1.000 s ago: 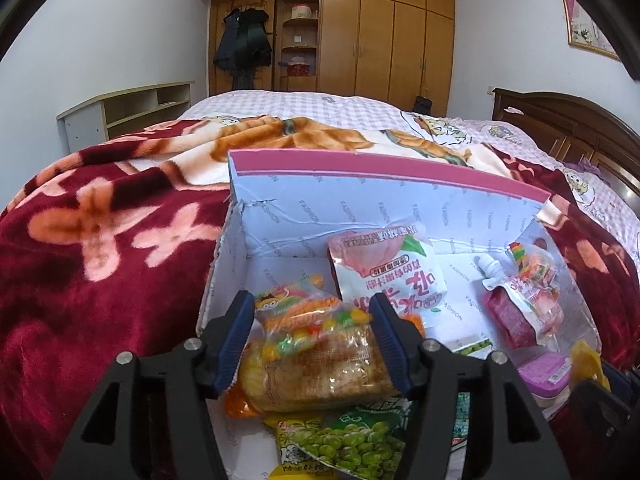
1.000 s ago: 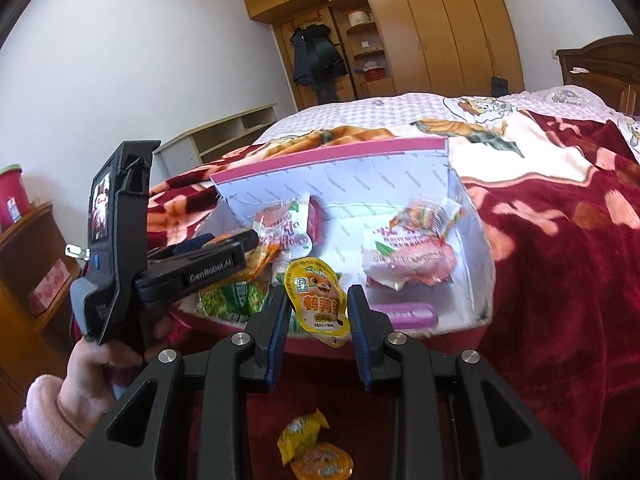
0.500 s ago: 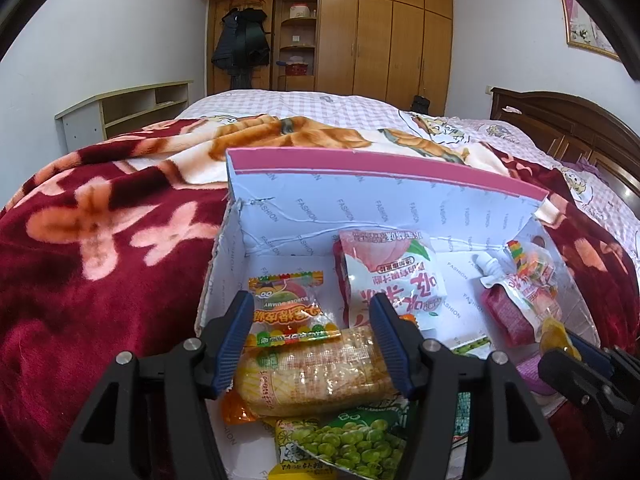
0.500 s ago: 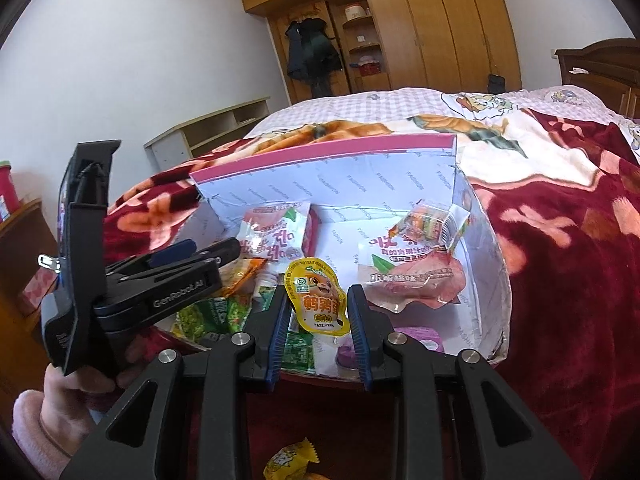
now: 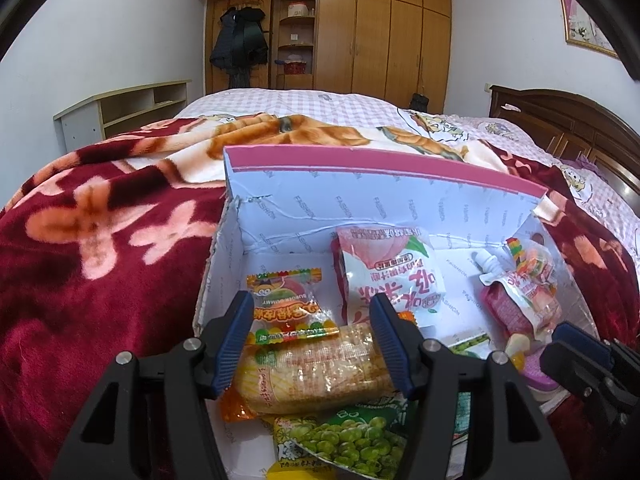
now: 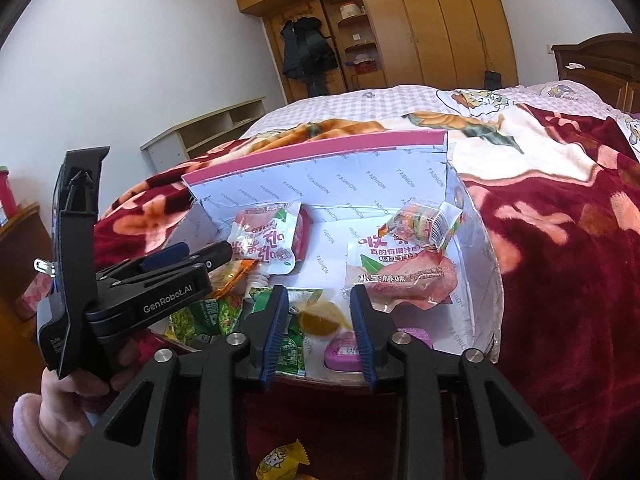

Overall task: Organize snacks
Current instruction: 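Open the left gripper to drop the gummy packet while the right gripper releases the yellow pouch in the box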

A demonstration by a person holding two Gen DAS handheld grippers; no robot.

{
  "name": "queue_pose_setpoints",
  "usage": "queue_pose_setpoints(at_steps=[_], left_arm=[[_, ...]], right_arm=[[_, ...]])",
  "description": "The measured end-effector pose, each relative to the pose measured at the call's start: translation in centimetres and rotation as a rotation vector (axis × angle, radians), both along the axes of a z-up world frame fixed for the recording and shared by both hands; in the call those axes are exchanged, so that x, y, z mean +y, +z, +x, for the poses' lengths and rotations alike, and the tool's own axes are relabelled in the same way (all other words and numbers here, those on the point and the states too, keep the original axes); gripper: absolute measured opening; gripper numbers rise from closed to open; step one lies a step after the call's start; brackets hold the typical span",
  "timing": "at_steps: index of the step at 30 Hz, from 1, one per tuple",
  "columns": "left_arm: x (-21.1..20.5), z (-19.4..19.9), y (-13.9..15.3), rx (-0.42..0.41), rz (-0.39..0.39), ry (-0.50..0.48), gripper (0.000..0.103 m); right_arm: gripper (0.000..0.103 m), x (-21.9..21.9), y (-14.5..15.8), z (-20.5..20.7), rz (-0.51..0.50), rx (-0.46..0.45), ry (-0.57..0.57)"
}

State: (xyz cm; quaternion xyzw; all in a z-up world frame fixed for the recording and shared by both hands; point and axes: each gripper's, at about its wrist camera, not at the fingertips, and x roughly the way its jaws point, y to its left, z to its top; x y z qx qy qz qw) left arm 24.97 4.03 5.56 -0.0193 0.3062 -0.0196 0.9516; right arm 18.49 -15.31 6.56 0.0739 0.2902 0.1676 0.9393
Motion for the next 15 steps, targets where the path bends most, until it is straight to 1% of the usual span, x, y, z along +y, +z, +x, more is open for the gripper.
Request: queue_pose_setpoints(at_steps=[3, 9, 12, 15], left_arm=[[0.1, -0.1, 0.0, 0.005, -0.006, -0.002, 0.063], [0.4, -0.8, 0.2, 0.014, -0.016, 0.008, 0.063], [0.8, -1.4, 0.6, 0.014, -0.038, 0.005, 0.063], [0.9, -2.4, 1.1, 0.0, -0.023, 0.013, 0.064]], right_arm=[[0.041, 0.1, 0.2, -0.3, -0.001, -0.009, 0.002], [0.042, -0.1, 0.6, -1.1, 0.006, -0.021, 0.001], [0.042, -0.2, 0.7, -1.6, 0.01, -0.024, 0.0], [0.042, -0.3, 0.8, -2.2, 0.022, -0.029, 0.001]])
